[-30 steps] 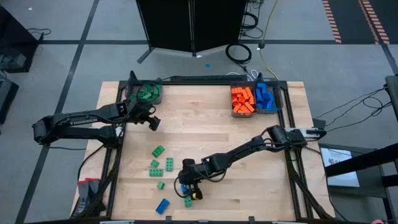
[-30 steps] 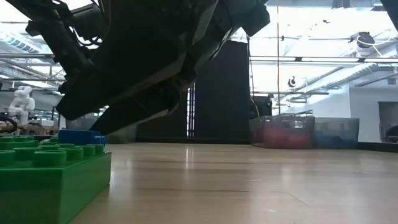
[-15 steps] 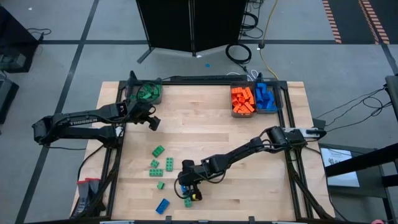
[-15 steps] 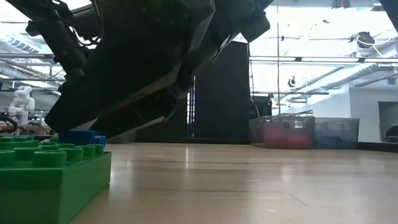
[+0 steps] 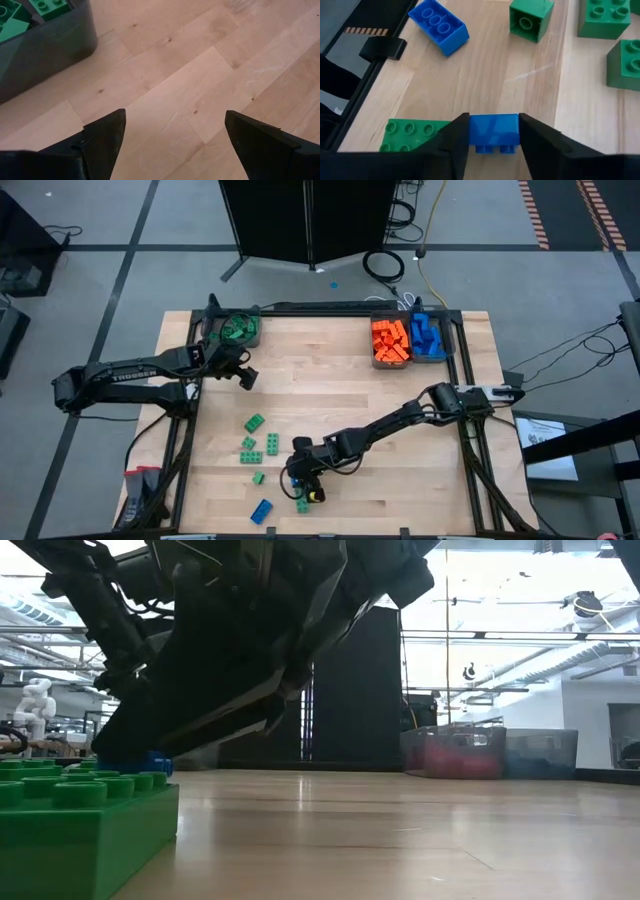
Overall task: Sort blocks
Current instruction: Put the blue game piece into the right black bin
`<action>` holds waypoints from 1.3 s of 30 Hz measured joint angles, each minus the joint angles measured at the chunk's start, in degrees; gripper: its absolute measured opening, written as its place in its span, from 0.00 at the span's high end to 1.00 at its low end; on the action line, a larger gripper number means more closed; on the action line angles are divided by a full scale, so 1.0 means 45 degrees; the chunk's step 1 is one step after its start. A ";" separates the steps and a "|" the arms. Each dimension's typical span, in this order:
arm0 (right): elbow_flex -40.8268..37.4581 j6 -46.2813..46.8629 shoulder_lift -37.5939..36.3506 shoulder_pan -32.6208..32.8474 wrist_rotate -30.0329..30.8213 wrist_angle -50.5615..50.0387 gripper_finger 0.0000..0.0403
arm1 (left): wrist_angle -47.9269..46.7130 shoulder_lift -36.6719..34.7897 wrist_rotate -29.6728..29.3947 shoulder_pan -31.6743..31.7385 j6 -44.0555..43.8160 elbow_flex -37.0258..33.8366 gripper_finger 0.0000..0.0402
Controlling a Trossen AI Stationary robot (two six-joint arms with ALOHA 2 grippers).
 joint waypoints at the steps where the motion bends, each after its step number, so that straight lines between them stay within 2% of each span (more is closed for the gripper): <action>1: 0.0004 0.0000 0.0000 -0.0004 -0.0005 0.0000 0.66 | 0.0000 -0.0003 -0.0006 0.0000 0.0000 0.0000 0.15; 4: 0.0002 0.0000 -0.0016 -0.0015 -0.0034 -0.0044 0.71 | 0.0001 -0.0004 -0.0022 0.0000 0.0000 0.0000 0.15; 7: 0.0006 0.0147 -0.0046 -0.0015 0.0035 -0.0155 0.72 | 0.0000 -0.0003 -0.0022 0.0000 -0.0001 0.0000 0.15; 11: 0.0023 0.0396 -0.0171 -0.0067 0.0932 -0.0402 0.77 | 0.0000 0.0000 -0.0027 0.0000 0.0000 0.0000 0.15; 14: 0.0005 0.0188 -0.0375 -0.0312 0.1023 -0.0707 0.81 | 0.0000 -0.0004 -0.0027 0.0000 0.0001 0.0000 0.15; 23: -0.0010 0.0255 -0.0500 -0.1238 0.0950 -0.1419 0.94 | 0.0000 -0.0003 -0.0032 -0.0002 0.0002 0.0000 0.15; 26: -0.0019 0.0207 -0.0585 -0.1441 0.0226 -0.1501 0.94 | -0.0005 0.0000 -0.0032 0.0000 0.0000 0.0000 0.15; 29: -0.0029 0.0136 -0.1018 -0.1564 -0.0829 -0.1141 0.92 | -0.0005 0.0000 -0.0032 0.0000 0.0010 0.0000 0.15; 32: -0.0014 0.0156 -0.1655 -0.1598 -0.0991 -0.1179 0.85 | -0.0001 -0.0004 -0.0032 0.0000 0.0082 0.0000 0.15; 36: -0.0012 0.0040 -0.2240 -0.1535 -0.0725 -0.1125 0.72 | 0.0006 0.0001 -0.0112 0.0000 0.0100 0.0000 0.15; 39: 0.0000 -0.0787 -0.2395 -0.1221 -0.0786 -0.1068 0.60 | 0.0010 -0.0002 -0.0173 0.0000 0.0107 0.0000 0.15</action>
